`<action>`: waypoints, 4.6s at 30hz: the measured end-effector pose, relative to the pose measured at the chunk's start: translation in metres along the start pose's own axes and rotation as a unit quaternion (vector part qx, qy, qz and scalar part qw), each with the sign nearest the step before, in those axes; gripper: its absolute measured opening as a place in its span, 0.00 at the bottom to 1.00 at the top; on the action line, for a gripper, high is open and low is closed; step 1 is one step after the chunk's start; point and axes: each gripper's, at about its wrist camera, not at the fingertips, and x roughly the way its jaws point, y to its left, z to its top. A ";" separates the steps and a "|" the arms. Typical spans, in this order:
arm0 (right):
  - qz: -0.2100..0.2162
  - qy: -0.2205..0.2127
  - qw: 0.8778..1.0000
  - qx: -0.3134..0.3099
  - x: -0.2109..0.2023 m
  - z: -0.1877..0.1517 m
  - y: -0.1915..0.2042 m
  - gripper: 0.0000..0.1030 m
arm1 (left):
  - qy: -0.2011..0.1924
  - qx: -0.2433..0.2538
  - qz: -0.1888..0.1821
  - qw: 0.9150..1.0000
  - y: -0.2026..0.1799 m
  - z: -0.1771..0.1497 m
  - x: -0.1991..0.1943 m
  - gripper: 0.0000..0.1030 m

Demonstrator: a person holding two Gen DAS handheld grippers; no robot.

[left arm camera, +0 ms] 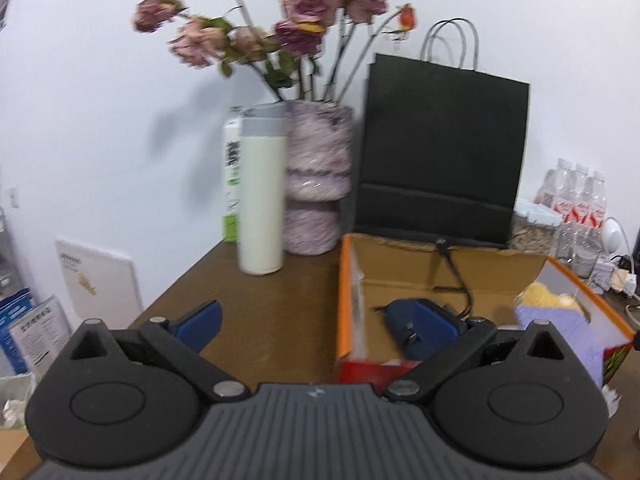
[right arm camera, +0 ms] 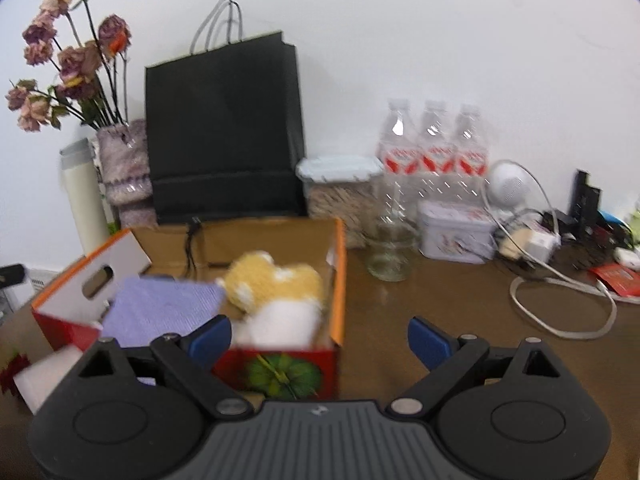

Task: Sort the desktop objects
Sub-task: 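Move the right tool to the small white cap while the left tool approaches the red rose, then grasp the small white cap with the right gripper while the left grasps the red rose, then carry the cap in the right gripper while the left carries the rose over the box, then open the left gripper to drop the rose while the right releases the cap into the box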

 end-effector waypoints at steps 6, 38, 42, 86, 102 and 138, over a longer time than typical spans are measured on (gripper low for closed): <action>-0.019 0.038 0.999 0.005 -0.008 -0.026 -0.013 0.92 | 0.030 -0.012 0.022 0.999 0.026 -0.018 -0.011 1.00; -0.005 0.098 0.995 -0.013 -0.033 -0.074 -0.008 0.26 | 0.086 -0.018 0.003 0.996 0.034 -0.057 -0.021 1.00; -0.008 0.096 0.995 -0.020 -0.033 -0.075 -0.005 0.27 | 0.096 -0.019 0.002 0.995 0.035 -0.057 -0.014 1.00; 0.013 0.049 0.997 -0.053 -0.051 -0.081 0.032 0.27 | 0.079 -0.017 -0.010 0.997 0.027 -0.057 -0.018 0.48; 0.061 -0.042 0.997 -0.031 -0.065 -0.018 0.053 0.27 | 0.005 -0.012 -0.067 0.998 -0.023 -0.015 -0.046 0.48; 0.045 -0.037 0.998 -0.015 0.097 0.054 0.051 0.27 | -0.003 0.028 -0.071 0.997 -0.071 0.036 0.098 0.48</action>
